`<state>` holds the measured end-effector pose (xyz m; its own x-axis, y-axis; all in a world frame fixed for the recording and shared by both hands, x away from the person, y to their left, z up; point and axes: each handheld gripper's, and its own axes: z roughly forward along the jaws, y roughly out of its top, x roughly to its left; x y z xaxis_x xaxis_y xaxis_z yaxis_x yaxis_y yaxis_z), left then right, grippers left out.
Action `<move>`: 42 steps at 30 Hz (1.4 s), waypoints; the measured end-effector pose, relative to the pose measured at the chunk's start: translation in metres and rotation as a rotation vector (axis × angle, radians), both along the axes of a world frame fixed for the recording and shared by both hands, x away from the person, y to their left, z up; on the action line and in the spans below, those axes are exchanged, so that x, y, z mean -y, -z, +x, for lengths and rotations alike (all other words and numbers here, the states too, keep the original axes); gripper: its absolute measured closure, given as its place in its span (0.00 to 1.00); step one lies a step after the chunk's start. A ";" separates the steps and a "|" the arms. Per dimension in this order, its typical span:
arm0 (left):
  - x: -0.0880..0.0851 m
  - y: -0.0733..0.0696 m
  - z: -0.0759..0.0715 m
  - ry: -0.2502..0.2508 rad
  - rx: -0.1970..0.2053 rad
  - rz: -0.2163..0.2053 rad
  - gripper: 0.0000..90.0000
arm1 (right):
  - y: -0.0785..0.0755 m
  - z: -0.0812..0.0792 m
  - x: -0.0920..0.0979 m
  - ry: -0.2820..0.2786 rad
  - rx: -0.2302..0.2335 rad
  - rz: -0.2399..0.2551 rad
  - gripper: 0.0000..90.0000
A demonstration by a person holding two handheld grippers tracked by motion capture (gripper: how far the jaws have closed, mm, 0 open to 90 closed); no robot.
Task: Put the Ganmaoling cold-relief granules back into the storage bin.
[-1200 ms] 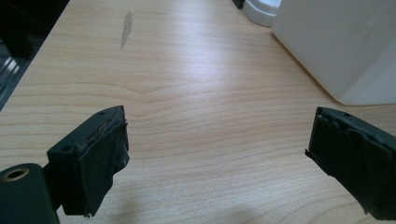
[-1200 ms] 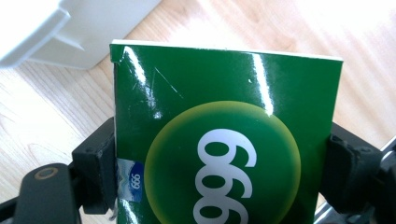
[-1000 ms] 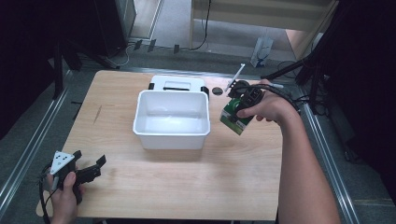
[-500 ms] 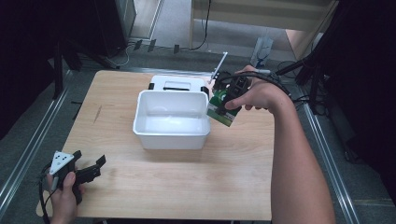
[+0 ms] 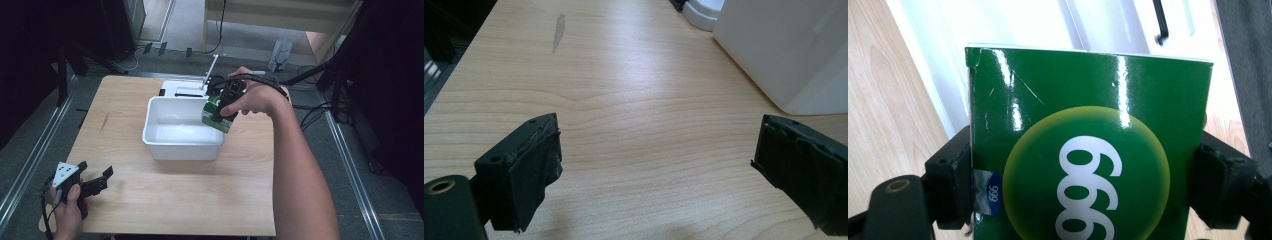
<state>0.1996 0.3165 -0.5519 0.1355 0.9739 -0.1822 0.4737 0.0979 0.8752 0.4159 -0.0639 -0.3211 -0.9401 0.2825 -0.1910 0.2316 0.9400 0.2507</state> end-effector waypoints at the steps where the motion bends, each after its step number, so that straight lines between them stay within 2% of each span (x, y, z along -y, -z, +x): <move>1: 0.000 0.000 0.000 0.000 0.000 0.000 0.06 | 0.002 0.000 -0.006 -0.016 0.001 0.000 0.18; 7: -0.001 0.000 0.000 0.001 0.005 -0.004 0.06 | 0.010 0.002 -0.022 -0.051 -0.006 -0.004 0.18; 13: -0.001 0.000 0.000 0.000 0.009 -0.010 0.06 | 0.019 0.004 -0.030 -0.100 -0.012 -0.014 0.18; 15: -0.001 0.000 0.000 0.000 0.010 -0.011 0.06 | 0.026 0.006 -0.031 -0.110 -0.005 -0.034 0.18; 18: -0.001 0.000 0.000 0.000 0.008 -0.011 0.06 | 0.027 0.007 -0.032 -0.122 -0.002 -0.024 0.18; 21: -0.001 0.000 0.000 0.000 0.009 -0.012 0.06 | 0.031 0.004 -0.035 -0.174 0.010 -0.027 0.18; 24: -0.001 0.000 0.000 -0.001 0.009 -0.013 0.06 | 0.034 0.003 -0.036 -0.199 0.006 -0.031 0.18; 29: -0.001 0.000 -0.001 0.000 0.009 -0.012 0.06 | 0.042 0.002 -0.035 -0.217 -0.006 -0.051 0.18; 32: -0.001 0.000 -0.001 0.000 0.011 -0.014 0.06 | 0.046 0.003 -0.033 -0.235 -0.006 -0.041 0.18; 37: -0.001 0.000 -0.001 -0.002 0.012 -0.015 0.06 | 0.054 0.005 -0.030 -0.221 -0.015 -0.027 0.18; 39: -0.001 0.000 -0.001 -0.002 0.012 -0.014 0.06 | 0.061 0.006 -0.029 -0.244 -0.013 -0.019 0.18; 42: -0.002 0.000 -0.001 -0.002 0.012 -0.015 0.06 | 0.065 0.006 -0.028 -0.245 -0.017 -0.016 0.18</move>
<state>0.1985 0.3181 -0.5523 0.1361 0.9713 -0.1951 0.4630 0.1117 0.8793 0.4218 -0.0361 -0.3866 -0.9833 0.0431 -0.1769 0.0007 0.9724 0.2332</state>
